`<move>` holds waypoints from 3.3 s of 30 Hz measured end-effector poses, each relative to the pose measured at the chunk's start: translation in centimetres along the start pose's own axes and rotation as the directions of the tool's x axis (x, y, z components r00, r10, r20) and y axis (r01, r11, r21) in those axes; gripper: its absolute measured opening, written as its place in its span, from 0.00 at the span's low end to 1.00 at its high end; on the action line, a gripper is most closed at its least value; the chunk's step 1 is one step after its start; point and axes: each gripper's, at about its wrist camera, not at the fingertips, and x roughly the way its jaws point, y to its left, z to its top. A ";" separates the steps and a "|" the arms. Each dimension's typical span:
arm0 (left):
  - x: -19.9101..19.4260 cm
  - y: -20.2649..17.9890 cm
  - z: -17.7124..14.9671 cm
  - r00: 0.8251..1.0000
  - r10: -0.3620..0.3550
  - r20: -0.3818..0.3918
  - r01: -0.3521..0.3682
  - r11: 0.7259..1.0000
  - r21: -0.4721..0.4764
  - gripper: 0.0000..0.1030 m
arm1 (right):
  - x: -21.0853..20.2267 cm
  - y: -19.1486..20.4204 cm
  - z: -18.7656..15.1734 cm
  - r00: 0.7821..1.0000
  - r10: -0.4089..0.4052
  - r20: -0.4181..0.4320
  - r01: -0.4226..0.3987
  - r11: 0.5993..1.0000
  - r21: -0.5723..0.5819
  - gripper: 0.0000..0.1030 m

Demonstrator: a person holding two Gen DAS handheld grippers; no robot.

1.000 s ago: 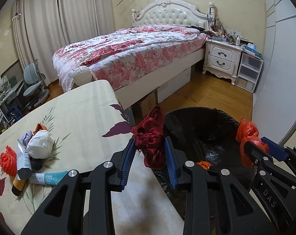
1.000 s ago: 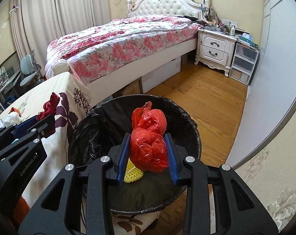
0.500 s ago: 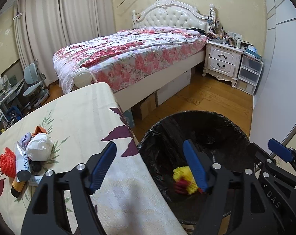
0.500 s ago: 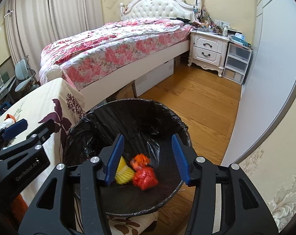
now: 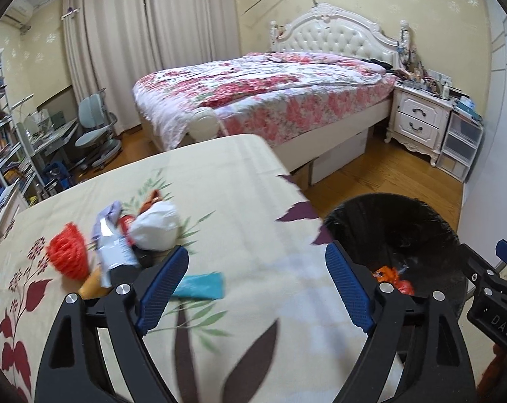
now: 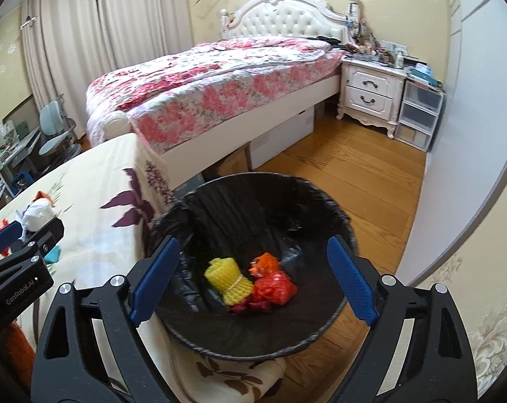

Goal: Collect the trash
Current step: 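Return the right tool to the quilt and grasp the blue-white toothpaste tube, then grasp the orange mesh net with the left tool while the right tool holds the tube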

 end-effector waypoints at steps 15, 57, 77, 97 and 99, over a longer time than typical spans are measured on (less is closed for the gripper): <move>-2.3 12.3 -4.5 0.982 0.177 -0.063 -0.184 0.974 -0.133 0.81 | 1.0 12.4 -0.5 0.979 0.191 -0.070 -0.200 0.962 -0.187 0.85; -2.5 20.3 -8.9 0.950 0.250 -0.186 -0.287 0.934 -0.214 0.81 | -0.2 21.8 -4.7 0.931 0.281 -0.231 -0.350 0.868 -0.353 0.59; -1.4 20.8 -8.0 0.963 0.195 -0.187 -0.236 0.944 -0.232 0.81 | 1.8 20.8 -3.7 0.950 0.239 -0.203 -0.293 0.906 -0.307 0.20; 1.7 19.4 -3.6 0.985 0.149 -0.088 -0.165 0.964 -0.210 0.81 | 4.4 20.2 -1.7 0.954 0.223 -0.202 -0.274 0.921 -0.277 0.20; 2.2 19.5 -3.2 0.983 0.157 -0.096 -0.174 0.962 -0.209 0.81 | 4.5 20.2 -1.6 0.954 0.222 -0.202 -0.273 0.921 -0.279 0.20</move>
